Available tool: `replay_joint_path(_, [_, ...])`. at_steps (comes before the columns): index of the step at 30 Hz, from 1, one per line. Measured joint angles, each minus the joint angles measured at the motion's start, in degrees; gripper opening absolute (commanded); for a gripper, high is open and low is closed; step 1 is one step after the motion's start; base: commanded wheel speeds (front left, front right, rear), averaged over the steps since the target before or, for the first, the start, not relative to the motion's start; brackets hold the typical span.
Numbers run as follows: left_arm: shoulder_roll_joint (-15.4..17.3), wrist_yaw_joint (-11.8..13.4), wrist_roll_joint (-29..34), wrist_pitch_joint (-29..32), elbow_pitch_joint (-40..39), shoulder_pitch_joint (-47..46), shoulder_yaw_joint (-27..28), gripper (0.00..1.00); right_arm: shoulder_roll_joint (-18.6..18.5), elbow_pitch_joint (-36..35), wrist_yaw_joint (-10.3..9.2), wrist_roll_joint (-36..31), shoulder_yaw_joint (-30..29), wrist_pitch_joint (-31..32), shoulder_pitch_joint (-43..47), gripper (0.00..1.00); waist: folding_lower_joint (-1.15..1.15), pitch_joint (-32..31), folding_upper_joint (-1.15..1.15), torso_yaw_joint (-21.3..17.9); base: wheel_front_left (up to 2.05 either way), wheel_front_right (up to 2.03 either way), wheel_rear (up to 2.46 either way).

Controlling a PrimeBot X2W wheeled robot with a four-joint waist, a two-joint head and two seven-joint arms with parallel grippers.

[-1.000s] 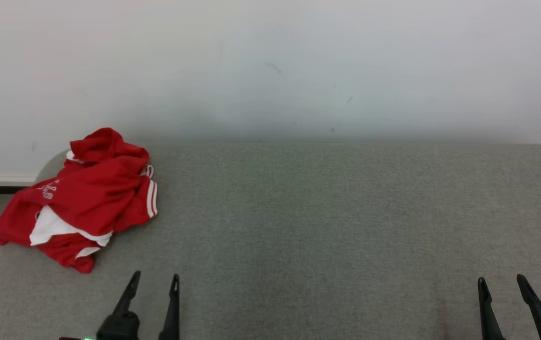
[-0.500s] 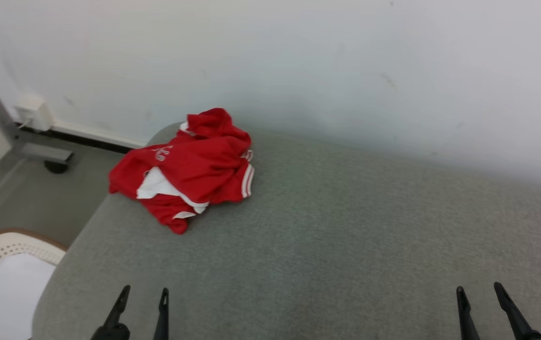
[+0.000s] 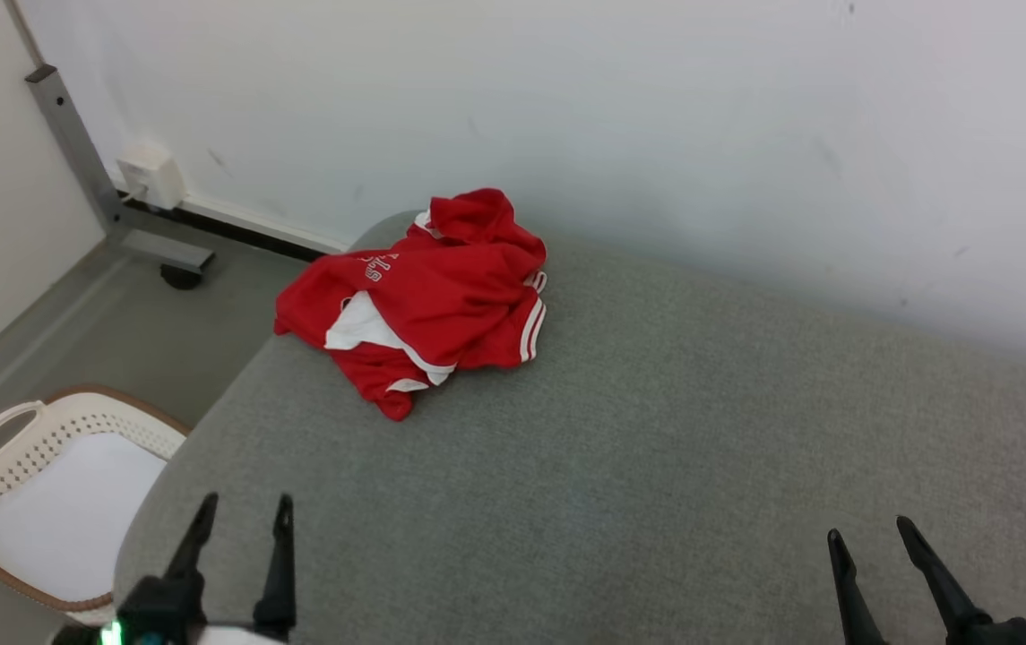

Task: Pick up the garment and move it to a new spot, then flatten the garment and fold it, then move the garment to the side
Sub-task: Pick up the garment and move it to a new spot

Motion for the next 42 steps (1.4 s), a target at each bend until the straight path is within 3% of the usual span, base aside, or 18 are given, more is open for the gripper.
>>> replay_joint_path(10, [4.52,-9.01,-3.54,0.76,6.84,-24.03,1.03,1.0,-5.63,-3.0,0.0,-0.65,0.04,0.0,-7.04,1.0,0.01,10.76,0.0,-3.79,0.0,0.0,0.0])
replay_joint_path(14, [6.22,-11.07,-4.52,3.52,11.57,-36.17,-0.98,1.0,-7.81,-4.53,0.0,-0.86,0.13,0.01,-10.12,1.0,0.01,16.67,0.0,-5.52,0.0,0.0,0.0])
replay_joint_path(23, [7.64,-12.22,-6.86,9.36,29.44,-53.15,-5.45,1.0,-10.76,-7.65,0.0,-1.15,-0.16,0.0,-13.11,1.0,0.02,27.64,0.0,-9.97,0.0,0.0,0.0])
replay_joint_path(26, [8.58,-11.11,-6.32,10.6,35.83,-56.94,-5.55,1.0,-11.32,-8.81,0.0,-1.09,-0.32,0.0,-13.47,1.0,0.02,30.07,0.0,-11.7,0.0,0.0,0.0])
replay_joint_path(27, [8.67,-10.94,-6.23,10.89,37.82,-57.84,-5.72,0.58,-11.41,-9.14,0.0,-1.0,-0.31,-0.01,-13.77,1.0,0.02,30.7,0.0,-12.29,0.0,0.0,0.0])
replay_joint_path(28, [8.62,-10.57,-6.22,11.14,39.8,-58.5,-5.83,0.08,-11.49,-9.46,0.01,-0.88,-0.34,-0.01,-14.0,1.0,0.02,31.26,0.0,-12.87,0.0,0.0,0.0])
replay_joint_path(29, [8.56,-9.98,-6.08,11.22,41.65,-59.01,-5.95,0.08,-11.59,-9.62,0.01,-0.81,-0.46,-0.01,-14.13,1.0,0.02,31.73,0.0,-13.4,0.0,0.0,0.0])
replay_joint_path(30, [8.56,-9.91,-5.89,11.31,43.45,-59.49,-6.03,0.0,-11.57,-9.75,0.01,-0.75,-0.59,-0.02,-14.16,1.0,0.02,32.1,0.0,-13.89,0.0,0.0,0.0])
replay_joint_path(37, [8.13,-9.51,-6.26,6.35,49.12,-61.02,-6.15,0.0,-9.92,-8.5,0.0,-0.43,-1.02,0.0,-13.37,1.0,0.01,30.27,0.0,-14.8,0.0,0.0,0.0])
replay_joint_path(42, [9.14,-10.29,-7.88,2.91,48.8,-62.79,-4.86,0.0,-8.16,-7.47,0.0,-0.2,-0.27,0.0,-12.88,1.0,0.01,26.52,0.0,-14.69,0.0,0.0,0.0])
